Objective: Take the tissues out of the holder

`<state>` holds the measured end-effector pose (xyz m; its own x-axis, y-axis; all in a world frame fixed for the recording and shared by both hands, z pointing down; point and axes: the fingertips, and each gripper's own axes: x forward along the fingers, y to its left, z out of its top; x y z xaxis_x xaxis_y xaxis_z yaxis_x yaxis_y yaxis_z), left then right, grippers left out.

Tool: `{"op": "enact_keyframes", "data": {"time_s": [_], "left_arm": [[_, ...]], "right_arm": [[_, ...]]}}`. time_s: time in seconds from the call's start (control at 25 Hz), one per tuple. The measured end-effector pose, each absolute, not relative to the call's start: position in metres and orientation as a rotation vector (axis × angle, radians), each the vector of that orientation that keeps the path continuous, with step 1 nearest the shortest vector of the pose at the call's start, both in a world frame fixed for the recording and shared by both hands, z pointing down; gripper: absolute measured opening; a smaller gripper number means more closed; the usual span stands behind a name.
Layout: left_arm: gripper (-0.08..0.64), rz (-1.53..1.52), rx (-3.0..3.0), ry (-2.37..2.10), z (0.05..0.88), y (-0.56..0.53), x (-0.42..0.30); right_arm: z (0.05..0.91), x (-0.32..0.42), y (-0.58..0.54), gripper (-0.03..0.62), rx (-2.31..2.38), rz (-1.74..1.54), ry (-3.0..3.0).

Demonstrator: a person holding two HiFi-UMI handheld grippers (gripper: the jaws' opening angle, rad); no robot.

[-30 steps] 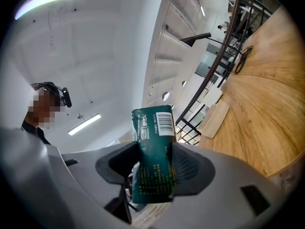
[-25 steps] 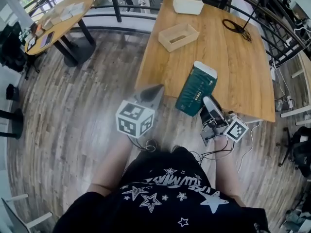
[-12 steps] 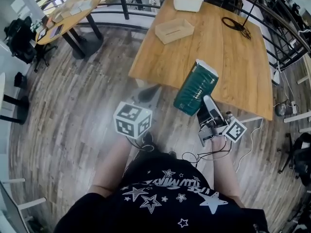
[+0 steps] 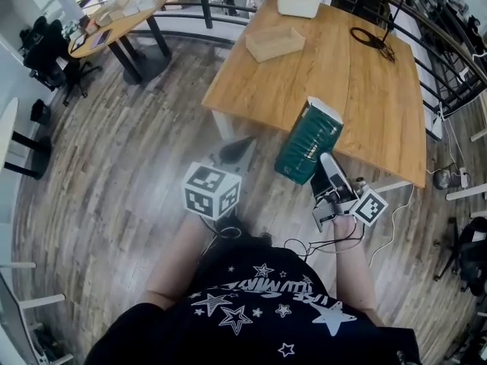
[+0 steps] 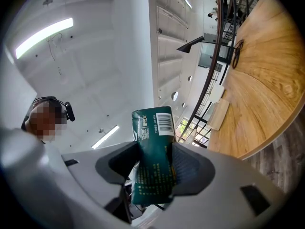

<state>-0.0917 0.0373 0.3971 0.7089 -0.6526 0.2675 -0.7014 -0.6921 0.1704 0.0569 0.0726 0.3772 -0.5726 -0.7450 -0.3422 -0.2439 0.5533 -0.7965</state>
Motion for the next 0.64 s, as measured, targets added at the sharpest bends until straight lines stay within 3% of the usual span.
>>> {"op": "enact_keyframes", "data": {"time_s": [0.64], "left_arm": [[0.014, 0.296, 2.652, -1.102, 0.403, 0.065, -0.085]], "right_arm": [[0.384, 0.065, 0.093, 0.238, -0.767, -0.966, 2.117]]}}
